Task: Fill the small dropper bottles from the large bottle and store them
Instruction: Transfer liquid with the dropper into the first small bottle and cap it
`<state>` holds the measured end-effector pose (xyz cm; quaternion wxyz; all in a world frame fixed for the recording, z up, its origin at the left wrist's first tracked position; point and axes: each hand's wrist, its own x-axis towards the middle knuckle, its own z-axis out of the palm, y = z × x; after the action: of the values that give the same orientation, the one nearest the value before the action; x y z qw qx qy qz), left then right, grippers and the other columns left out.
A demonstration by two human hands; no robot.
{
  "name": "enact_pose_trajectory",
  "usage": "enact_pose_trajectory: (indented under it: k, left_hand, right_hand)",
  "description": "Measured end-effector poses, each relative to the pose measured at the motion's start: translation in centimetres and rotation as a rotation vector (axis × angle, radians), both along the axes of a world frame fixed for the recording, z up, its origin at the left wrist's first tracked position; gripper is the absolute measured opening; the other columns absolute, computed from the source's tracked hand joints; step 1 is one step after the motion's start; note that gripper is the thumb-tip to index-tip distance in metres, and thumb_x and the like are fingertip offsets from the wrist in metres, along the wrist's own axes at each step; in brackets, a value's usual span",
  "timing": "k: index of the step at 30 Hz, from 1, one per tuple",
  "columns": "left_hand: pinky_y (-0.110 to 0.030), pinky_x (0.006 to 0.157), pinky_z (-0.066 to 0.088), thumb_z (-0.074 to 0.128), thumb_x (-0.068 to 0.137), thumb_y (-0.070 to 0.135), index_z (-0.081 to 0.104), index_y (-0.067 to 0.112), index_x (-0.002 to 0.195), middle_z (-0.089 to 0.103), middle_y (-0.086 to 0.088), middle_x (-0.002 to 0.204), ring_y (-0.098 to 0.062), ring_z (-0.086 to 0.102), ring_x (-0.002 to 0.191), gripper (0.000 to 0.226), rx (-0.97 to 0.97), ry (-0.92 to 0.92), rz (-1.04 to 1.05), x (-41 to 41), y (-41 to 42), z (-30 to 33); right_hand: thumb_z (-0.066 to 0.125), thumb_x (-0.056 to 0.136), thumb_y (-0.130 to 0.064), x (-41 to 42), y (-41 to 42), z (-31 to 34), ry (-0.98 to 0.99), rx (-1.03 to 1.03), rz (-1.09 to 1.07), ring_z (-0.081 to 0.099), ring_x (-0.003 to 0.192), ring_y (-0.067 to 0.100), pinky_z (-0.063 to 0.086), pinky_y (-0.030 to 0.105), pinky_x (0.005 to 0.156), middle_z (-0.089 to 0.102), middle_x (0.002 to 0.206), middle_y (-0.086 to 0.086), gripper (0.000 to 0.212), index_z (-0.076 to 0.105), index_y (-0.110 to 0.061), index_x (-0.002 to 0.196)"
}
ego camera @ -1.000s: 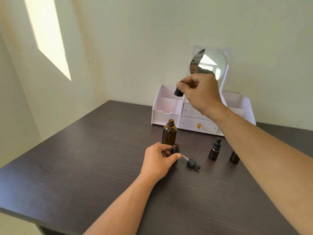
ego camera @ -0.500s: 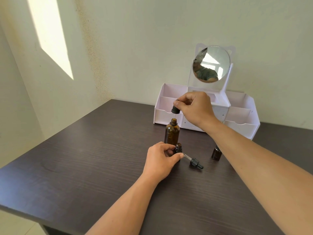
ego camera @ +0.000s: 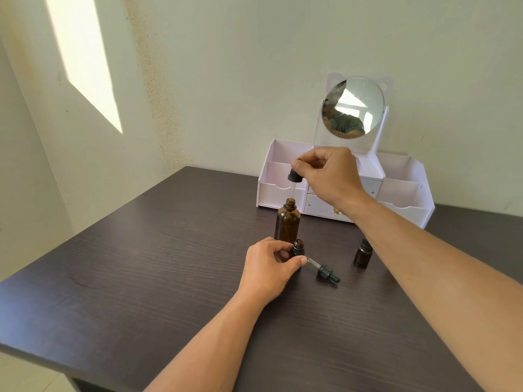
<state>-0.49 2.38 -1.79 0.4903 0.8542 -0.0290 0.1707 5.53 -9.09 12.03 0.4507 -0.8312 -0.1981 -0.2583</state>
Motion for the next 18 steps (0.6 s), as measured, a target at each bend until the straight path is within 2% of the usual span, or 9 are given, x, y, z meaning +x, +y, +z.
enact_pose_trajectory:
  k: [3, 7, 13, 18]
  left_hand:
    - [-0.011, 0.060, 0.040, 0.077, 0.078, 0.037, 0.070, 0.018, 0.116, 0.059, 0.009, 0.084, -0.004, 0.052, 0.068, 0.042, -0.003, -0.008, -0.001, 0.0, 0.0, 0.0]
    - [-0.009, 0.058, 0.039, 0.078, 0.078, 0.038, 0.072, 0.019, 0.113, 0.059, 0.009, 0.083, -0.003, 0.052, 0.066, 0.041, -0.001, -0.015, -0.005, 0.0, 0.0, 0.1]
    - [-0.009, 0.059, 0.039, 0.078, 0.078, 0.037, 0.073, 0.019, 0.111, 0.059, 0.010, 0.082, -0.002, 0.052, 0.066, 0.038, -0.002, -0.025, -0.005, -0.1, 0.1, 0.1]
    - [-0.011, 0.062, 0.041, 0.078, 0.078, 0.037, 0.071, 0.018, 0.113, 0.061, 0.008, 0.085, -0.004, 0.053, 0.069, 0.040, -0.003, -0.023, -0.005, -0.1, 0.0, 0.1]
  right_hand:
    - [0.071, 0.083, -0.016, -0.4, -0.3, 2.0, -0.070, 0.059, 0.003, 0.061, 0.058, -0.010, 0.047, 0.005, 0.060, 0.067, 0.071, -0.009, 0.007, 0.073, -0.011, 0.086]
    - [0.070, 0.084, -0.014, -1.2, -0.4, 4.1, -0.114, 0.110, 0.024, 0.061, 0.054, -0.007, 0.044, 0.006, 0.055, 0.069, 0.072, -0.001, 0.007, 0.072, -0.007, 0.084]
    - [0.073, 0.082, -0.019, -2.3, -0.9, 3.7, -0.101, 0.081, 0.019, 0.065, 0.061, 0.002, 0.048, 0.011, 0.056, 0.072, 0.074, 0.000, 0.009, 0.072, -0.010, 0.082]
    - [0.073, 0.082, -0.015, -3.7, -1.5, 2.0, -0.019, 0.045, 0.067, 0.061, 0.052, -0.009, 0.043, 0.004, 0.053, 0.065, 0.063, -0.012, 0.008, 0.069, -0.011, 0.076]
